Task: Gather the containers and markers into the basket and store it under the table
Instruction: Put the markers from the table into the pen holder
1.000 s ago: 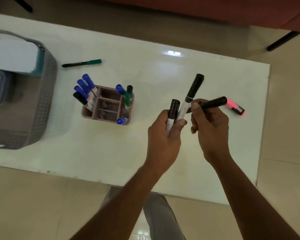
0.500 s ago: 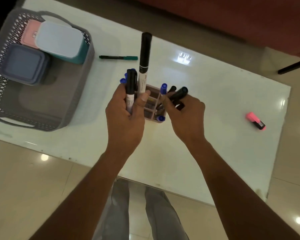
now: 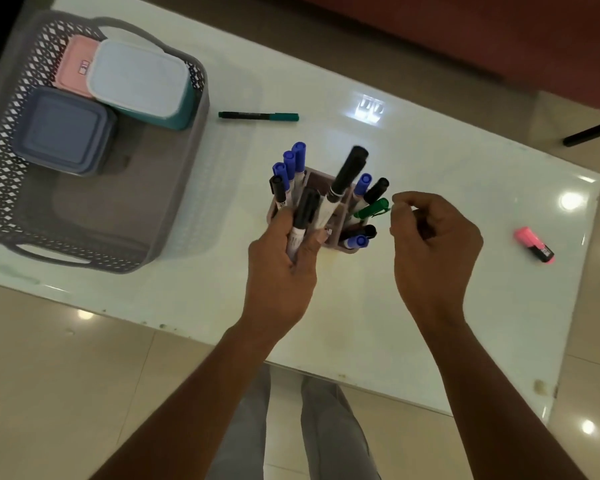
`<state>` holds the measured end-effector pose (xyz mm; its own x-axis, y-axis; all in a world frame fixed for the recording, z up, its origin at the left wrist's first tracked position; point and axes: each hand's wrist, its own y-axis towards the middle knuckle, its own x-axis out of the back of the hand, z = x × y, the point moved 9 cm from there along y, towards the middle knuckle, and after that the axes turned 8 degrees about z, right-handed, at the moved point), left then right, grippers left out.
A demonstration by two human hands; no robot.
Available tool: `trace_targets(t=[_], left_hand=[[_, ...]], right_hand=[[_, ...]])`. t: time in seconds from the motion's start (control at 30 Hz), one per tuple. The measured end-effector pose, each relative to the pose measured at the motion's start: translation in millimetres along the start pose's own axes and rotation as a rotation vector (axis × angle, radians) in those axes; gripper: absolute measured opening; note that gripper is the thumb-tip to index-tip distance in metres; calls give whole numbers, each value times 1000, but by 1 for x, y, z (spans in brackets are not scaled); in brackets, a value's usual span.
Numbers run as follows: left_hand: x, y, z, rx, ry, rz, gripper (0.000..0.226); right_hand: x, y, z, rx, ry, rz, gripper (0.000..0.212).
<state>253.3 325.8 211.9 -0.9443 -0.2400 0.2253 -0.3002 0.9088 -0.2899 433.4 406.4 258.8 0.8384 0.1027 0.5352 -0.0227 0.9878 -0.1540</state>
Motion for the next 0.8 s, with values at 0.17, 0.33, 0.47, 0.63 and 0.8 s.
trace_targets(t=[0.17,0.33,0.47,0.63,0.8], left_hand=[[-12,0,7,50,5,112,38],[0,7,-5,-72,44,85,21],[40,5,31,111,-162,-160,16],[67,-1,49,178,-241,-284,25],[75,0,51,172,-252,-282,20]], right_hand=[[-42,-6,39,113,77,359,23],[-45,9,48,126,117,289,7],[-57,14,42,73,131,244,11],[-91,14,35,119,12,288,14],[-129,5,22,199,-187,410,10]])
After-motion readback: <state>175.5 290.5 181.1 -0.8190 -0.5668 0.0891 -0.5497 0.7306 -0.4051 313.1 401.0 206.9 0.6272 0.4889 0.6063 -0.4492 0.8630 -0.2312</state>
